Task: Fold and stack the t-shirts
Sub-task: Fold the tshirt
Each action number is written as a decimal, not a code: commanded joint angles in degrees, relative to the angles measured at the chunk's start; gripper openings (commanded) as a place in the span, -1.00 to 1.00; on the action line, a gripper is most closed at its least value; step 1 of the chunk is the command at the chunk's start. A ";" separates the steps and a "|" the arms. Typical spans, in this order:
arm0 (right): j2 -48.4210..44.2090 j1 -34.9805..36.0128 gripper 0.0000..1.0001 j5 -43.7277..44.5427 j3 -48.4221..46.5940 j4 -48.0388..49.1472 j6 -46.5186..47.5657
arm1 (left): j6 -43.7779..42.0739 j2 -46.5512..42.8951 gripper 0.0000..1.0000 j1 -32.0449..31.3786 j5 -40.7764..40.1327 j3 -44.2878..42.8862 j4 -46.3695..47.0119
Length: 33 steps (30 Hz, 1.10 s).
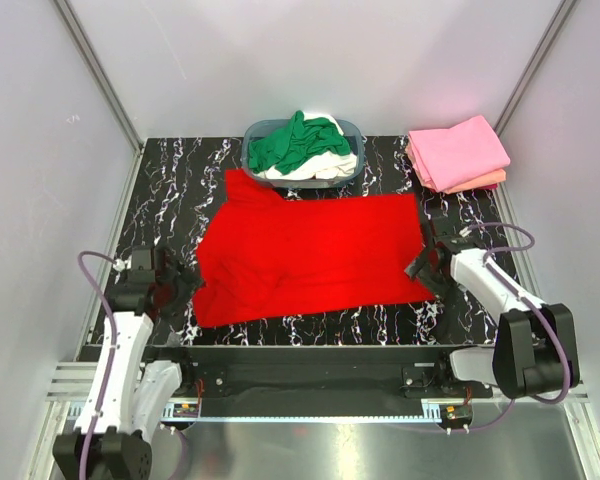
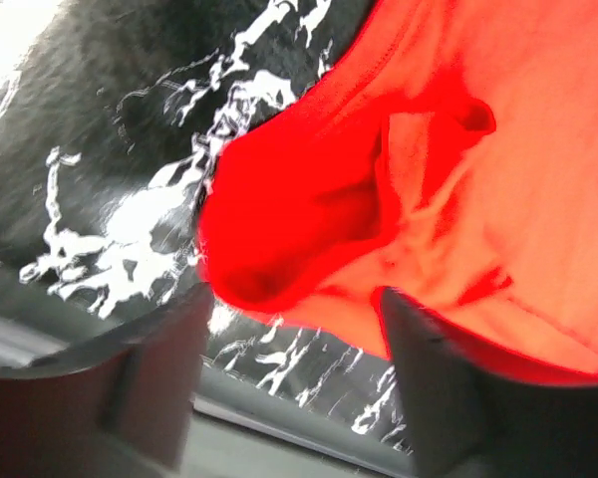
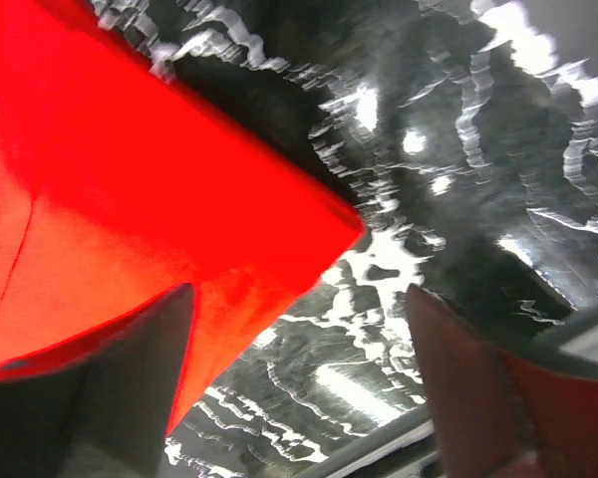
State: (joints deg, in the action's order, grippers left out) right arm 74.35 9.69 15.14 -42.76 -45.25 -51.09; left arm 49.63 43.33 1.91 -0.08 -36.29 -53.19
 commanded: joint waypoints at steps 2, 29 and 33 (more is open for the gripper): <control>-5.43 -0.99 1.00 3.77 -2.94 -3.00 0.37 | -4.09 -5.53 0.61 0.11 -5.00 -9.84 -5.18; 32.69 51.12 0.27 -12.05 -42.74 14.41 -0.86 | -11.48 15.03 -0.11 -2.70 2.28 -2.03 20.77; 40.94 52.97 0.20 -12.15 -50.91 10.55 1.69 | -8.59 10.03 -0.14 -3.92 1.40 2.36 20.23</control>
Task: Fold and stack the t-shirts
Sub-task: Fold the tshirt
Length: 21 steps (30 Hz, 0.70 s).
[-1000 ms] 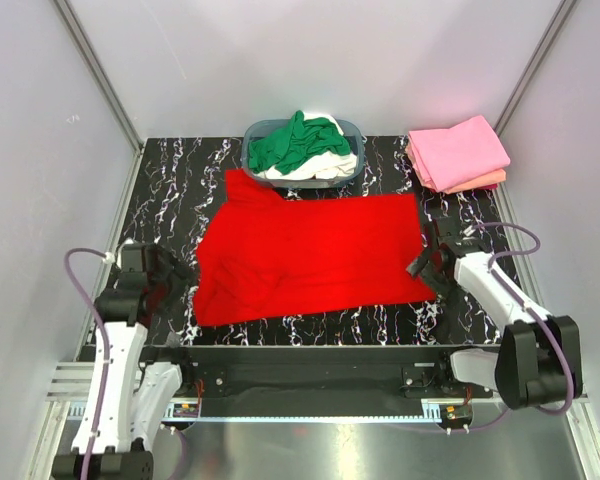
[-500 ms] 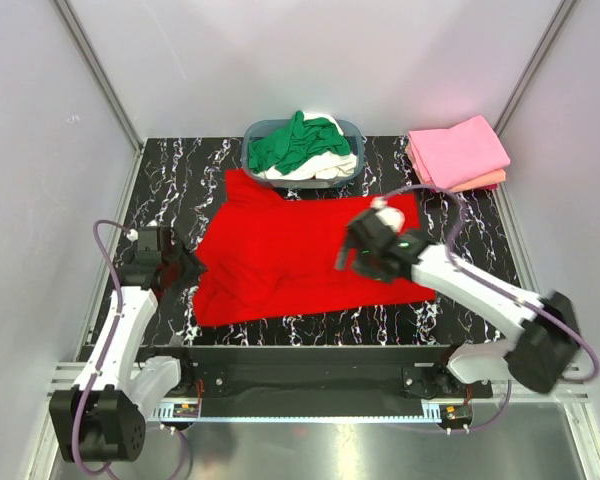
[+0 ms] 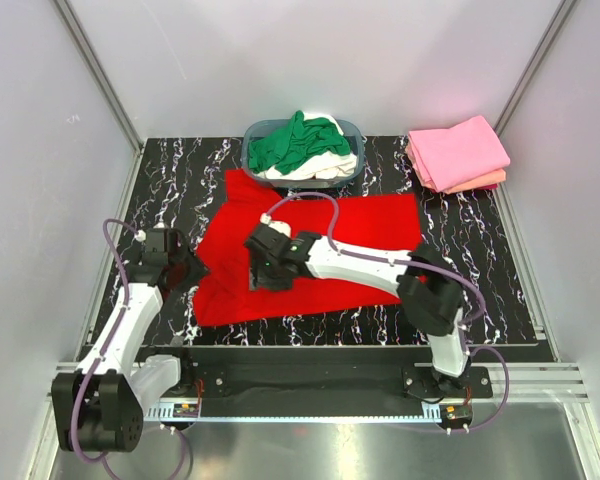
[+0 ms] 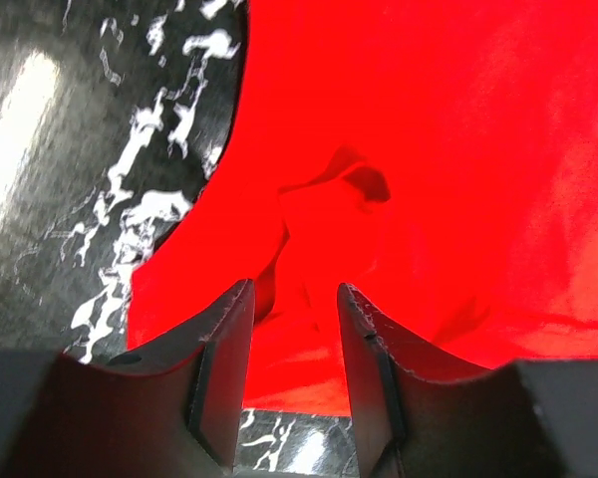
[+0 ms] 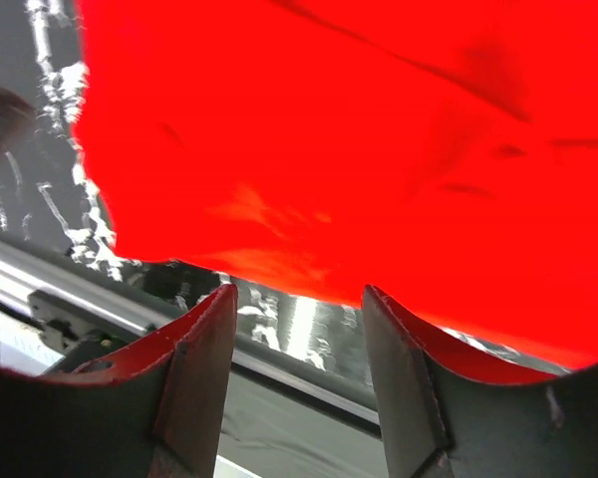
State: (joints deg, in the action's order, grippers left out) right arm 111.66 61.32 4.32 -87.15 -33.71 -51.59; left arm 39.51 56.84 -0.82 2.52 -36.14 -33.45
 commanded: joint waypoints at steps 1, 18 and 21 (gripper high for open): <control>4.87 1.87 0.19 -0.81 -9.32 -3.53 2.37 | 1.89 -4.45 -0.13 -1.64 -2.16 2.13 0.15; 11.12 3.28 0.13 -0.01 -10.49 -6.72 -0.88 | -0.83 -1.82 -0.15 -0.32 -6.04 -4.64 -4.70; 12.35 3.28 0.12 -0.36 -10.75 -6.72 -1.14 | -1.01 -2.17 -0.15 -0.15 -6.04 -4.03 -4.25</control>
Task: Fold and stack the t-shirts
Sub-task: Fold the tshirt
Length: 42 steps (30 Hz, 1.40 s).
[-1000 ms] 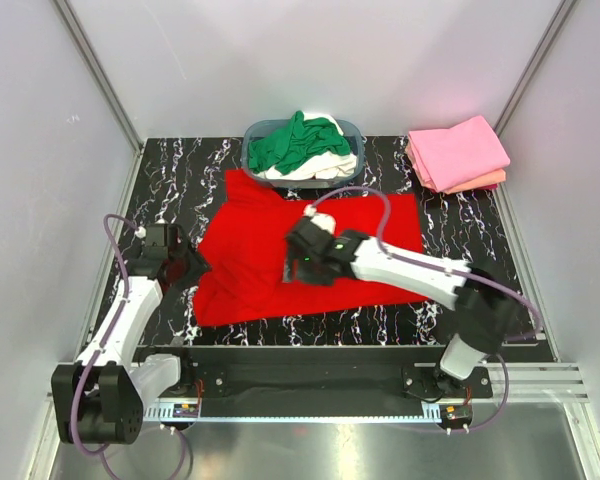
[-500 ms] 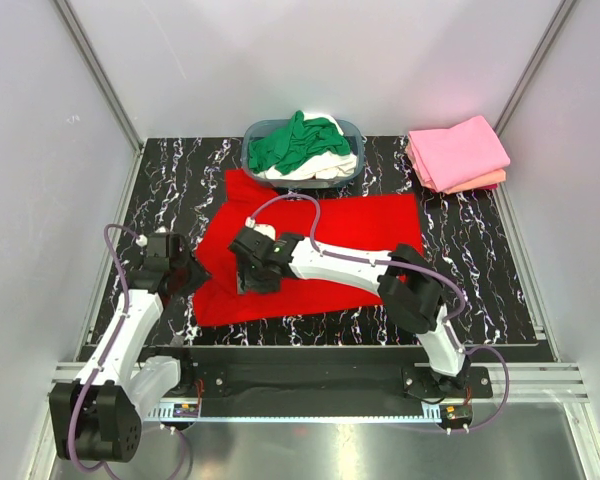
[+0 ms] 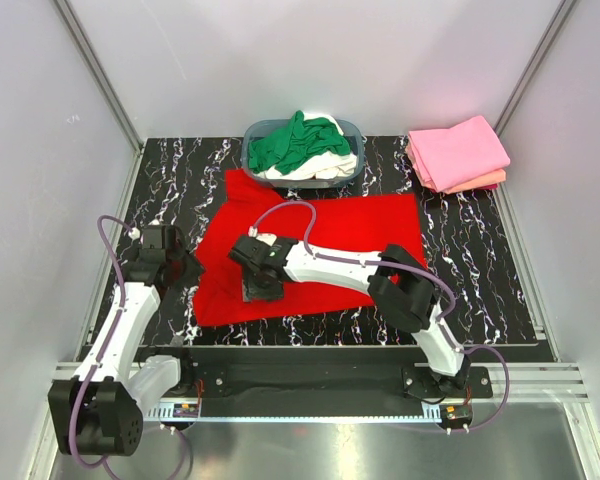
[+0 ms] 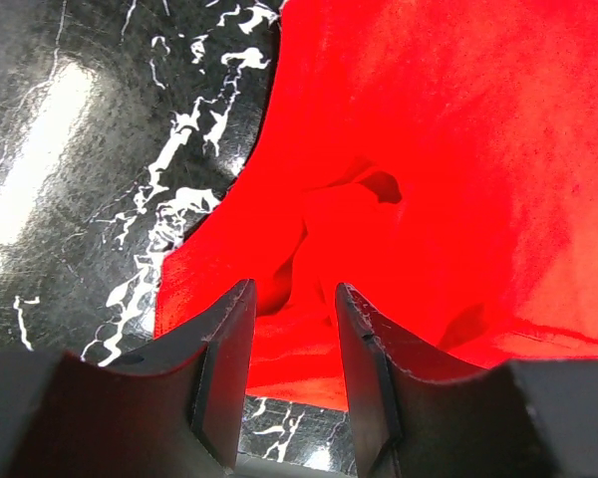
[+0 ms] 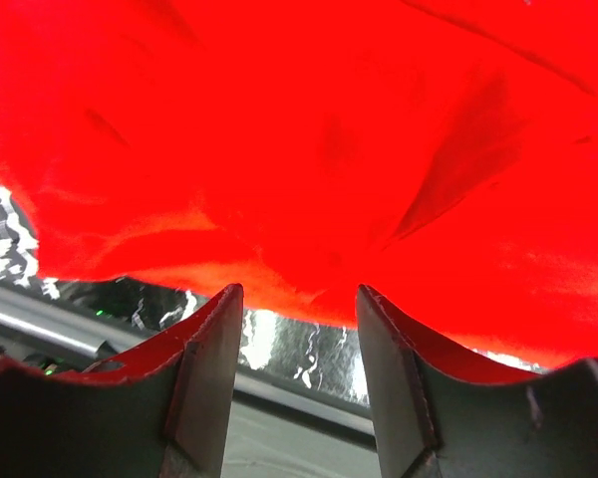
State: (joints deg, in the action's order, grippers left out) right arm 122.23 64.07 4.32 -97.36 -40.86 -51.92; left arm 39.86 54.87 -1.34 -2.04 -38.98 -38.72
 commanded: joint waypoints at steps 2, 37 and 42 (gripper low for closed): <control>2.13 0.44 0.12 -0.71 -0.20 0.78 -1.08 | -1.53 -0.29 -0.15 0.47 -1.38 -1.27 1.01; 3.62 -6.06 -1.00 -1.58 -10.30 -2.65 5.16 | -1.89 0.50 -0.15 0.55 -1.47 -0.74 1.89; 6.52 -11.60 -1.00 -7.30 -12.75 1.05 8.85 | -1.89 0.85 -0.15 0.55 -1.30 -0.66 2.16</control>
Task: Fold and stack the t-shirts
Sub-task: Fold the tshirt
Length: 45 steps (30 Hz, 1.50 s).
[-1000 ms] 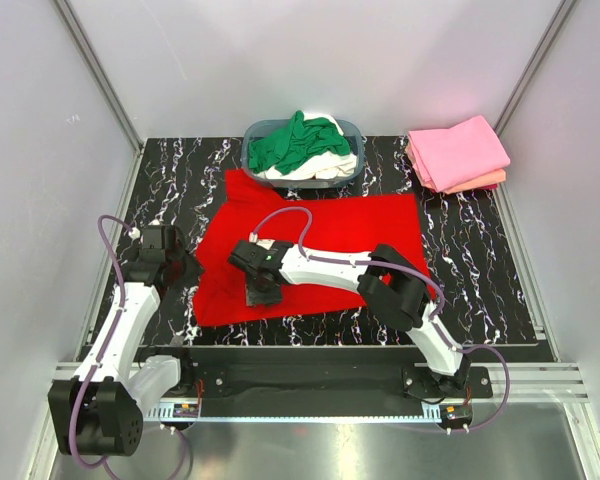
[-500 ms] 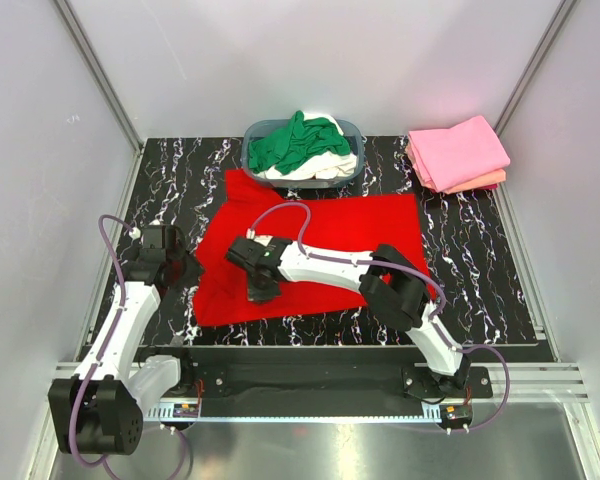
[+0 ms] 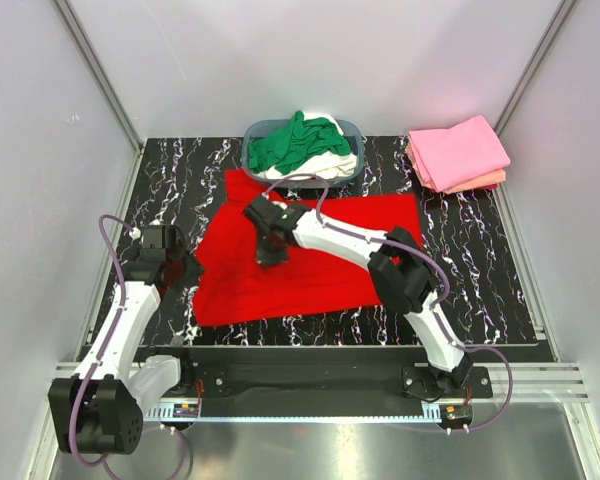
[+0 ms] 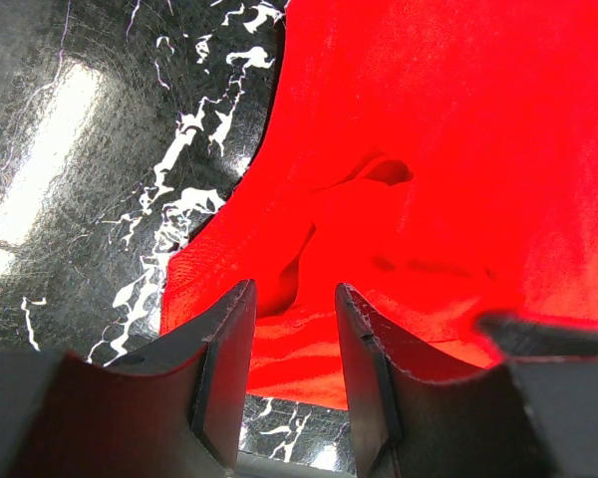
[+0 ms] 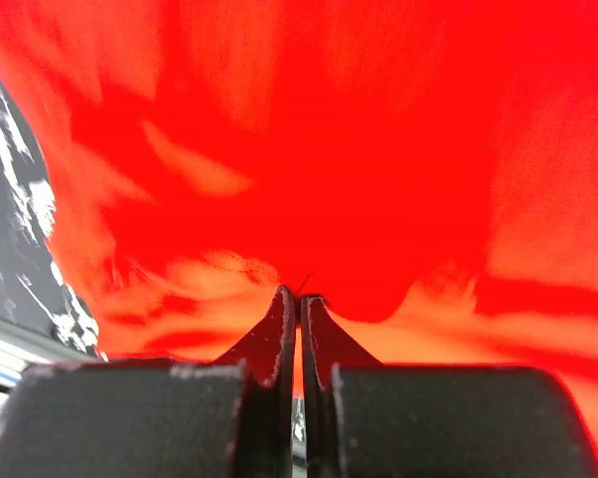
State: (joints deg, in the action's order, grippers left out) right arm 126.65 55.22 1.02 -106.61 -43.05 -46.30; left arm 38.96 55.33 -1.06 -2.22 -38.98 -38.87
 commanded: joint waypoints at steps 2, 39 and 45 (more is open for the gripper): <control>3.68 -3.89 -1.00 -6.11 -5.35 4.11 4.64 | -0.99 0.48 -0.16 0.27 -1.03 -0.74 2.40; 4.75 -15.67 0.64 1.35 -7.30 6.75 -1.96 | -1.43 13.65 -0.11 0.09 6.17 -3.91 14.85; -6.31 -15.67 0.68 6.18 1.29 8.32 2.71 | -1.26 23.14 -0.10 0.01 10.30 -7.95 22.51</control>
State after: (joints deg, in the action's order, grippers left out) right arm 130.54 39.51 2.72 -108.77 -35.68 -46.61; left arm 38.44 76.31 -1.06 4.36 -42.87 -24.84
